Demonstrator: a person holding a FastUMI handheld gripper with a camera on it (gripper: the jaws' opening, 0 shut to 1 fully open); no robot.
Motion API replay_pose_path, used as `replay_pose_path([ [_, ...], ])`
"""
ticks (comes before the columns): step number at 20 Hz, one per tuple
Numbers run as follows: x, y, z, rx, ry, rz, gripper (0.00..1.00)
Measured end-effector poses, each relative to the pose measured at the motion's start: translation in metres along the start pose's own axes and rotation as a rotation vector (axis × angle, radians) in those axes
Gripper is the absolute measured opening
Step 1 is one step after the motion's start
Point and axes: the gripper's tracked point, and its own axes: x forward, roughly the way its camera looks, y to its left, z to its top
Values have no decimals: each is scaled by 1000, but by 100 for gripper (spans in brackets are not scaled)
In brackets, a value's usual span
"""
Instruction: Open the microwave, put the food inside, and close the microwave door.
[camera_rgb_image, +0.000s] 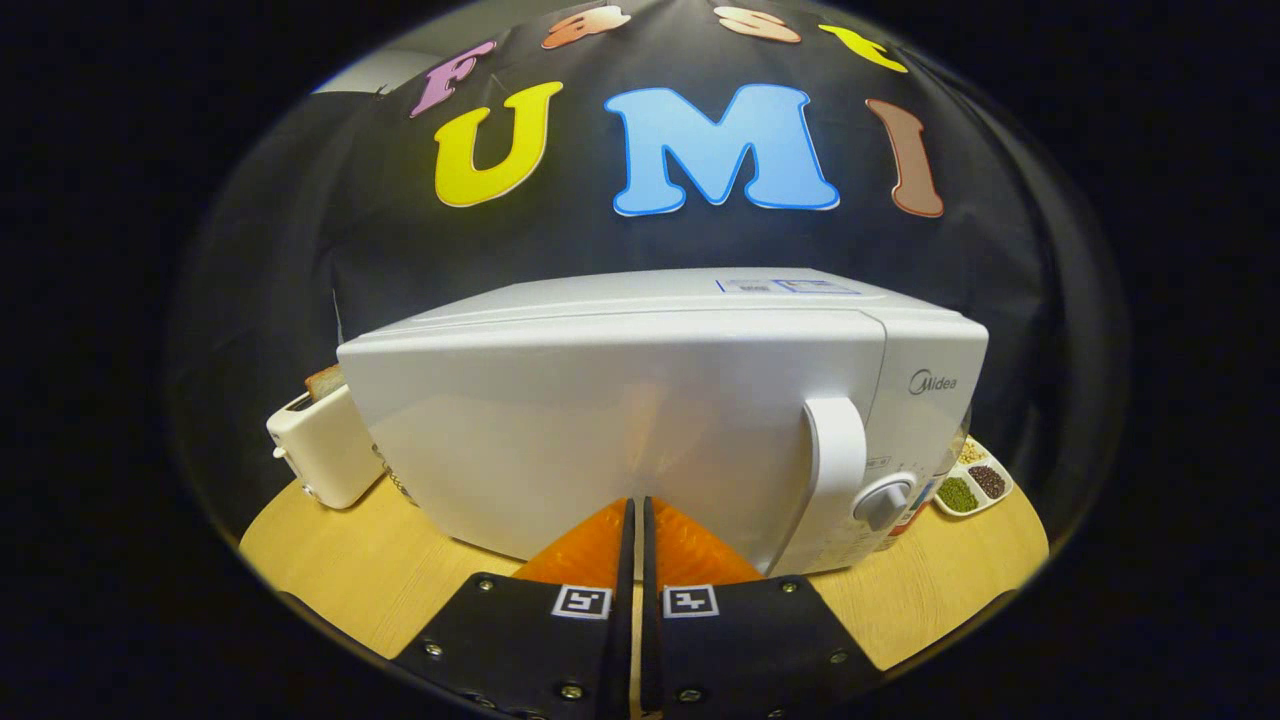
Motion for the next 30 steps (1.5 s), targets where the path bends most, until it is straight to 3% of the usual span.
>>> replay_pose_path([
  [16,-197,-4,27,2,-184,-73,5],
  [23,-260,-5,20,13,-250,-87,5],
  [24,-267,0,19,20,-256,-58,13],
  [27,-278,-8,17,38,-271,-73,97],
  [30,-282,-8,15,54,-272,-82,99],
])
